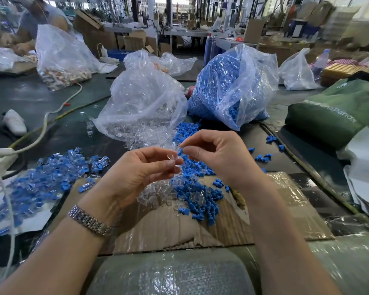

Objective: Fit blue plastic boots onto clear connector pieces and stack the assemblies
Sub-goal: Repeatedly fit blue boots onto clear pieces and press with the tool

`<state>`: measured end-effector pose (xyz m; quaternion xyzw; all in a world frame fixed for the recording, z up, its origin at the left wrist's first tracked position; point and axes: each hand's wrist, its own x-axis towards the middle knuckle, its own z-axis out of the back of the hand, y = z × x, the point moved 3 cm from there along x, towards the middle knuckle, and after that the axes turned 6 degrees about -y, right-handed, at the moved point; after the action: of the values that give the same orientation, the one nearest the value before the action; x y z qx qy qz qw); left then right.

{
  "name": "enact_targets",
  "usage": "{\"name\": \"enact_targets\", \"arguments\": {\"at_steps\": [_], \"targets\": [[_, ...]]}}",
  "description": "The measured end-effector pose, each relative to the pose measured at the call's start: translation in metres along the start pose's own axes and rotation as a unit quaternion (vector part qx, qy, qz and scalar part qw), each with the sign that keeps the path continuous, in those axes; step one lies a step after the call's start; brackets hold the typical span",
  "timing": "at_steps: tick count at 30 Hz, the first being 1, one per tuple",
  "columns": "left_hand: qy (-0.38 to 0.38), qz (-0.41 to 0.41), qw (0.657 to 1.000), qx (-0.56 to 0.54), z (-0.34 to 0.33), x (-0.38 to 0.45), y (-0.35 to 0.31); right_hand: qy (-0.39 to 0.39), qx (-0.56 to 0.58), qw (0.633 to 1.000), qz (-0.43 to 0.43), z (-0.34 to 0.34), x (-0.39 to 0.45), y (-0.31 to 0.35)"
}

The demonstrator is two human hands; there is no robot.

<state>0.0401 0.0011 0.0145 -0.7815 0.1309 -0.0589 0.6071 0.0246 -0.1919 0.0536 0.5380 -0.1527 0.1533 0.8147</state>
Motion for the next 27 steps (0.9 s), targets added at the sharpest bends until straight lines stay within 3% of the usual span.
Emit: {"name": "enact_targets", "arguments": {"at_steps": [14,17,19,21,23,27], "targets": [[0.018,-0.026,0.999,0.032,0.001,-0.001,-0.001,0.044,-0.066,0.997,0.022,-0.014,-0.001,-0.002],[0.02,-0.031,0.999,0.028,0.001,-0.002,-0.001,-0.026,-0.101,0.994,-0.022,0.002,0.002,-0.008],[0.013,-0.035,0.999,0.025,0.001,-0.001,-0.001,-0.076,-0.261,0.957,-0.1,0.019,0.004,-0.022],[0.006,-0.039,0.999,0.034,0.003,-0.001,-0.001,-0.035,-0.411,0.879,-0.238,0.031,0.0,-0.039],[-0.002,-0.038,0.998,0.043,0.004,0.0,-0.001,0.019,-0.456,0.83,-0.322,0.034,-0.004,-0.051],[-0.024,-0.04,0.998,0.04,0.005,-0.001,-0.002,0.045,-0.446,0.834,-0.321,0.025,-0.003,-0.059]]}}
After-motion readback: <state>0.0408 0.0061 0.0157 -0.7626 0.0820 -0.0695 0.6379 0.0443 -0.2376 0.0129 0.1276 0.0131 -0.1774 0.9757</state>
